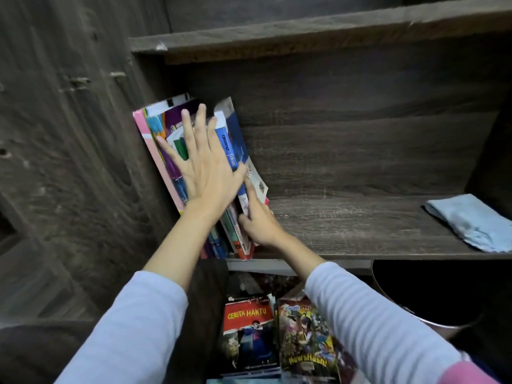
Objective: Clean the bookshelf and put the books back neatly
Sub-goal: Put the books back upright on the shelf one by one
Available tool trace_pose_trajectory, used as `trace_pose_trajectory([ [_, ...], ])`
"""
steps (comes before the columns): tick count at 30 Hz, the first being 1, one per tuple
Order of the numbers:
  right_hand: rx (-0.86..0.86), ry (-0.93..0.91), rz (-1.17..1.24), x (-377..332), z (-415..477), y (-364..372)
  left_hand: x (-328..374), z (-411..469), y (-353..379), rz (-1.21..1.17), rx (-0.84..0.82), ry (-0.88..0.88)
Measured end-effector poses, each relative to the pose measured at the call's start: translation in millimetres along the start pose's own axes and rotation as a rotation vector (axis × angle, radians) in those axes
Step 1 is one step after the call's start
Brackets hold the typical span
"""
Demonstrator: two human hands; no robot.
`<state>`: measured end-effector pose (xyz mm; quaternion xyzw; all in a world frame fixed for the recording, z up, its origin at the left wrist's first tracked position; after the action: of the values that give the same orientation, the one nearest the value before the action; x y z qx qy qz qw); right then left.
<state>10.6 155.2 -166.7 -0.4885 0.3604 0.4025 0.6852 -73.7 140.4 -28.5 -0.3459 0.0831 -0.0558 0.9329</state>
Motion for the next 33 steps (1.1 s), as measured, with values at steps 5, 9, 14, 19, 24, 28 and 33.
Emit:
trace_pose_trajectory([
  [5,-0.089,0.013,0.083,12,6,-1,0,-2,19,0.017,-0.038,-0.014],
  [9,-0.159,0.08,0.22,24,7,3,-3,-3,21,-0.042,-0.01,-0.002],
  [14,-0.194,0.141,0.232,29,6,9,-9,-5,14,-0.086,0.035,0.054],
  [19,-0.165,0.12,0.201,9,8,-4,-30,-19,-3,-0.239,0.197,0.053],
  [24,0.029,-0.179,0.283,-76,25,-36,-62,-28,-9,-0.165,0.284,-0.073],
  [28,-0.013,-0.304,0.007,-123,42,-22,-61,-23,-5,-0.091,0.201,-0.04],
  [33,-0.019,-0.316,-0.282,-135,50,-12,-63,-21,-6,-0.082,0.179,-0.042],
])
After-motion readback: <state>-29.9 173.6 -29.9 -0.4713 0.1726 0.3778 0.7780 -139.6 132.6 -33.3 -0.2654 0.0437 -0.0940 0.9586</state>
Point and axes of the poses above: each hand's wrist, its own z-axis towards the middle knuckle, its own y-axis out of the palm, x = y × z, the point moved 10 cm from there along z, towards the middle knuckle, and after that the axes turned 15 degrees about z, right-handed, at the moved point
